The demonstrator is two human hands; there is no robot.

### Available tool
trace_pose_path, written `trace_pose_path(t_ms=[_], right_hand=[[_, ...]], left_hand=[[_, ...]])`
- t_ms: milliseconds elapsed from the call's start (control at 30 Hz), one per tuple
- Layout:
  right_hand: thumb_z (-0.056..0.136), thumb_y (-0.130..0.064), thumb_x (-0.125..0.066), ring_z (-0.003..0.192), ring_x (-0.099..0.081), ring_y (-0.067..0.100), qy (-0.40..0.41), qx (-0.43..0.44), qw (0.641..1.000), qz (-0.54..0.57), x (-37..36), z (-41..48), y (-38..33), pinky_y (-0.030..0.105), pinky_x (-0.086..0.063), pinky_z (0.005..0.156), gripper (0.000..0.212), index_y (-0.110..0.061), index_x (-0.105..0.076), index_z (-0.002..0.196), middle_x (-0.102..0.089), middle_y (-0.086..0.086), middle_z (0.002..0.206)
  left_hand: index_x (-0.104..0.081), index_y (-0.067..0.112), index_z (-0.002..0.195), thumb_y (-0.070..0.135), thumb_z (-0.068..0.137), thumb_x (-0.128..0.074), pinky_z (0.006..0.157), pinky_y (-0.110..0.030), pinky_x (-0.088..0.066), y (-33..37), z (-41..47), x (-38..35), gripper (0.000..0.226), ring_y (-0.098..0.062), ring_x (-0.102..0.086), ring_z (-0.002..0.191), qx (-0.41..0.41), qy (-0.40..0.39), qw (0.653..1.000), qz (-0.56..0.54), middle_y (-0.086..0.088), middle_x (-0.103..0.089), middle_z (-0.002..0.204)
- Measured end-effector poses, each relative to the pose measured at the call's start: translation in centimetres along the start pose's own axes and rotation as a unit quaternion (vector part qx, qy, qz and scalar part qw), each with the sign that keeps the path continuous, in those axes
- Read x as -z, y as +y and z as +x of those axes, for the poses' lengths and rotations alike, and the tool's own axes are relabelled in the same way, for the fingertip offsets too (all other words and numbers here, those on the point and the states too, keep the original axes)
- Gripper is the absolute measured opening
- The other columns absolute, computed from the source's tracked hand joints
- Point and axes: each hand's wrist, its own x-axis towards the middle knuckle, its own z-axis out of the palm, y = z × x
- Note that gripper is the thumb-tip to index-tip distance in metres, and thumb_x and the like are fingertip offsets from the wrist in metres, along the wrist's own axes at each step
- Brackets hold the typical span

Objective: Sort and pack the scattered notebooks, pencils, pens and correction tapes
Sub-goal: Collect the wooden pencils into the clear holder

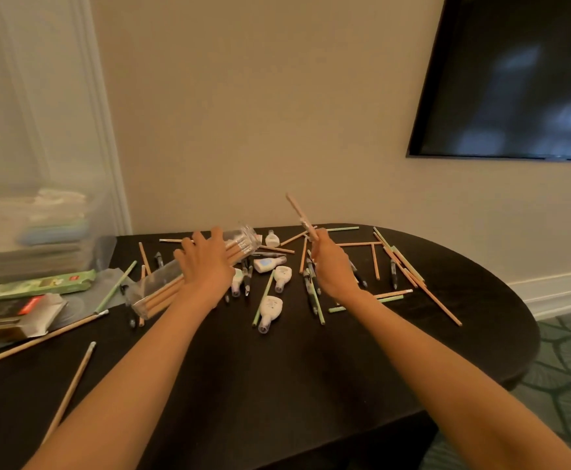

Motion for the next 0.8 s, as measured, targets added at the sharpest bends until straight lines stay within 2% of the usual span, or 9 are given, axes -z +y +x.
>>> trace_pose_path(t_ms=[133,200,267,367,500,567,667,733,800], right_hand=[[0.1,-0.012,-0.034,0.07,-0.055,0.018,0.068,-0.045,0.978,0.191,0.0,2.3,-3.2,0.034,-0.046,0.065,0.016,-0.008,-0.045,0.11,-0.054,0.0,0.073],[0.1,-0.01,-0.032,0.071,-0.057,0.017,0.065,-0.078,0.951,0.291,-0.1,3.1,-4.1,0.034,-0.051,0.071,0.013,-0.011,-0.043,0.107,-0.055,0.001,0.074],[0.1,-0.008,-0.032,0.071,-0.059,0.014,0.048,-0.11,0.924,0.362,-0.8,2.9,-4.2,0.025,-0.053,0.07,0.014,-0.012,-0.042,0.109,-0.057,0.007,0.081],[0.1,-0.008,-0.032,0.077,-0.061,0.014,0.023,-0.135,0.907,0.399,-2.6,1.4,-3.3,0.02,-0.054,0.071,0.015,-0.013,-0.042,0.109,-0.058,0.013,0.091],[0.1,-0.012,-0.035,0.093,-0.065,0.022,-0.033,-0.171,0.908,0.381,-4.3,-0.7,-1.4,0.029,-0.053,0.083,0.013,-0.012,-0.046,0.106,-0.062,0.012,0.097],[0.1,-0.01,-0.035,0.087,-0.066,0.017,-0.05,-0.178,0.912,0.366,-4.6,-1.2,-1.1,0.028,-0.055,0.079,0.016,-0.015,-0.044,0.112,-0.062,0.012,0.101],[0.096,-0.005,-0.038,0.064,-0.06,0.008,-0.01,-0.176,0.906,0.385,-4.1,-0.7,-1.7,0.018,-0.052,0.059,0.037,-0.021,-0.031,0.129,-0.058,0.01,0.105],[0.094,-0.002,-0.04,0.054,-0.056,0.004,0.015,-0.166,0.9,0.402,-3.5,0.1,-2.3,0.014,-0.045,0.047,0.04,-0.022,-0.027,0.128,-0.059,0.014,0.102],[0.095,-0.002,-0.039,0.047,-0.053,-0.002,0.01,-0.16,0.899,0.408,-3.2,0.6,-2.6,0.014,-0.039,0.043,0.037,-0.019,-0.027,0.126,-0.063,0.013,0.09]], left_hand=[[-0.033,0.018,0.132,0.024,0.08,-0.068,0.1,-0.045,-0.031,0.0,0.3,-0.3,0.063,-0.035,-0.036,0.124,0.003,-0.014,1.0,0.0,-0.016,-0.041,0.131],[-0.032,0.018,0.133,0.024,0.081,-0.068,0.1,-0.044,-0.031,0.2,0.6,-0.2,0.063,-0.034,-0.036,0.123,0.002,-0.015,1.0,-0.002,-0.016,-0.041,0.131],[-0.032,0.018,0.133,0.025,0.081,-0.068,0.1,-0.044,-0.031,0.4,0.7,-0.2,0.064,-0.034,-0.036,0.123,-0.001,-0.017,1.0,-0.001,-0.016,-0.041,0.132],[-0.031,0.018,0.133,0.024,0.08,-0.068,0.099,-0.043,-0.031,0.5,0.7,-0.3,0.064,-0.033,-0.036,0.123,-0.002,-0.018,1.0,0.0,-0.015,-0.04,0.132],[-0.031,0.018,0.133,0.023,0.079,-0.069,0.1,-0.043,-0.031,0.4,0.5,-0.8,0.066,-0.032,-0.035,0.123,-0.006,-0.03,1.0,0.005,-0.014,-0.04,0.132],[-0.031,0.018,0.133,0.023,0.079,-0.069,0.1,-0.043,-0.031,0.3,0.3,-1.1,0.066,-0.032,-0.036,0.123,-0.007,-0.04,0.999,0.007,-0.014,-0.04,0.131],[-0.03,0.018,0.133,0.023,0.08,-0.068,0.1,-0.042,-0.031,0.2,0.2,-1.4,0.066,-0.032,-0.036,0.122,-0.008,-0.05,0.999,0.002,-0.014,-0.04,0.131],[-0.031,0.018,0.133,0.024,0.08,-0.068,0.099,-0.042,-0.031,0.2,0.4,-1.4,0.065,-0.032,-0.036,0.121,-0.008,-0.047,0.999,0.0,-0.014,-0.04,0.131],[-0.032,0.018,0.132,0.024,0.08,-0.068,0.098,-0.042,-0.031,0.1,0.6,-1.2,0.064,-0.031,-0.037,0.121,-0.007,-0.042,0.999,-0.001,-0.014,-0.041,0.13]])
